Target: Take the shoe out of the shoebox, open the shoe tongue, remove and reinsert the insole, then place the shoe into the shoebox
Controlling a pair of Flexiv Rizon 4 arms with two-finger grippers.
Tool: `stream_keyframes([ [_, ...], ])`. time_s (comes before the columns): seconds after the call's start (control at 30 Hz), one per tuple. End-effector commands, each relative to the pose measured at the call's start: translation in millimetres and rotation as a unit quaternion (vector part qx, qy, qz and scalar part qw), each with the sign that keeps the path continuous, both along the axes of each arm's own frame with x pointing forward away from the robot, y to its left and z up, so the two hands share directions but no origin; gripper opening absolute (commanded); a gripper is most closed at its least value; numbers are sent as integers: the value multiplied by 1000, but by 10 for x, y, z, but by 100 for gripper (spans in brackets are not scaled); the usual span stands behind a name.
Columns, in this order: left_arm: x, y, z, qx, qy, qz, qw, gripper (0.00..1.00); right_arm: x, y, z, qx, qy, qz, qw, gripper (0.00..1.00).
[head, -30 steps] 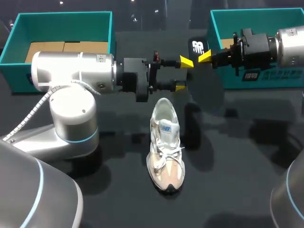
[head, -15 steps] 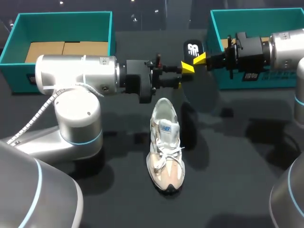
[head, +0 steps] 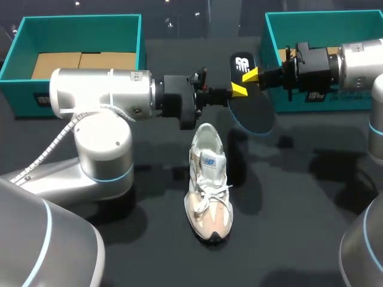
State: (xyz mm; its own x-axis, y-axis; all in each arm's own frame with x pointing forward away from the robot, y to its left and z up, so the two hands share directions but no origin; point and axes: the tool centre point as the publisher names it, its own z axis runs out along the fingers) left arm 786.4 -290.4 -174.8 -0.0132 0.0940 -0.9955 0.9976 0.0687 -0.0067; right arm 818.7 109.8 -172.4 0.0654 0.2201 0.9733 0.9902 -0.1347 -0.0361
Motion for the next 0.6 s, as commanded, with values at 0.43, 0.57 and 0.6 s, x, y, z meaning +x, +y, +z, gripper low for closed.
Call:
stream_keyframes([
  [0.43,-113,473,114,11,-4,36,999,0,-199,-235,25,8,-27,14,1000,100],
  [0.57,-175,594,134,18,17,51,998,0,-282,-308,15,11,-32,26,999,100],
  [0.6,-189,616,136,19,23,55,998,0,-301,-328,12,14,-36,31,999,100],
])
